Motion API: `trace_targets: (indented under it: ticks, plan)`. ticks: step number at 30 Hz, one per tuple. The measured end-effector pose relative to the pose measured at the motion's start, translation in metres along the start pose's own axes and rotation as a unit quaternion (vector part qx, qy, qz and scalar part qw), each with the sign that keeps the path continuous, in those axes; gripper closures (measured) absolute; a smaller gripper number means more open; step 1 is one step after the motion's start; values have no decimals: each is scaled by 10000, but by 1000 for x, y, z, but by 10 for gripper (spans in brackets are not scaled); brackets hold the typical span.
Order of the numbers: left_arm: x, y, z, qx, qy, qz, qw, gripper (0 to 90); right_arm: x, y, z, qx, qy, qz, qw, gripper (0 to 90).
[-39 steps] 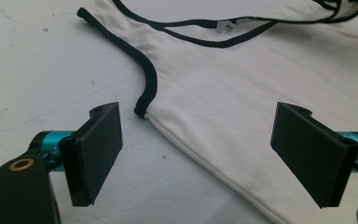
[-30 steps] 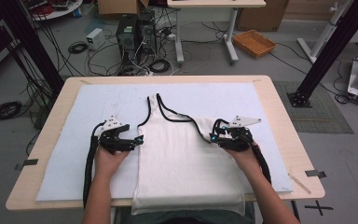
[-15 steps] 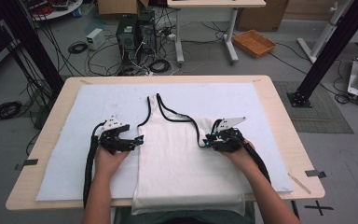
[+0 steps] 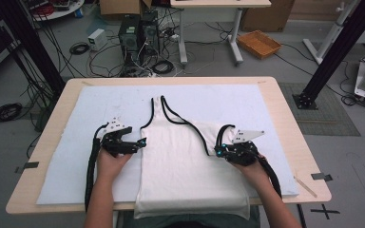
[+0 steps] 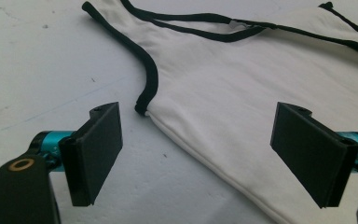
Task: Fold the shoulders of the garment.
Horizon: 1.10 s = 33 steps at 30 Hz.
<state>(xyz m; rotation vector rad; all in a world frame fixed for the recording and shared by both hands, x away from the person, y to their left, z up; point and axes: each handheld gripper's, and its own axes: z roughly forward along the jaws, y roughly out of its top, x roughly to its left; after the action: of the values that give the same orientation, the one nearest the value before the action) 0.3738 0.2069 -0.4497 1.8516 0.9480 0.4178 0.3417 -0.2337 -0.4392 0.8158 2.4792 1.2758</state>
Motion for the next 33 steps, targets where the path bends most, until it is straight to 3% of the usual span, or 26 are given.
trace_targets:
  ticks: [4,15,16,17,20,26,31,33]
  plan:
    - [0,0,0,-11,-3,-12,10000,167,5,-5,7,406,-196,-33,9990,861]
    - [0,0,0,-3,-1,6,10000,167,11,-14,0,342,-35,61,9994,847]
    - [0,0,0,-3,-1,6,10000,166,11,-13,-2,284,-7,24,9996,797]
    - [0,0,0,-5,3,7,10000,166,11,-13,-4,189,6,17,9998,673]
    - [0,0,0,-1,7,5,10000,166,7,-9,-9,-111,-101,14,9999,447]
    - [0,0,0,-4,7,-10,10000,167,-14,-10,-22,-373,-463,366,9976,284]
    - [0,0,0,-2,15,-19,10000,166,-37,-24,-34,-373,-915,763,9922,235]
    - [0,0,0,5,19,-14,10000,166,-45,-31,-37,-387,-981,1027,9891,216]
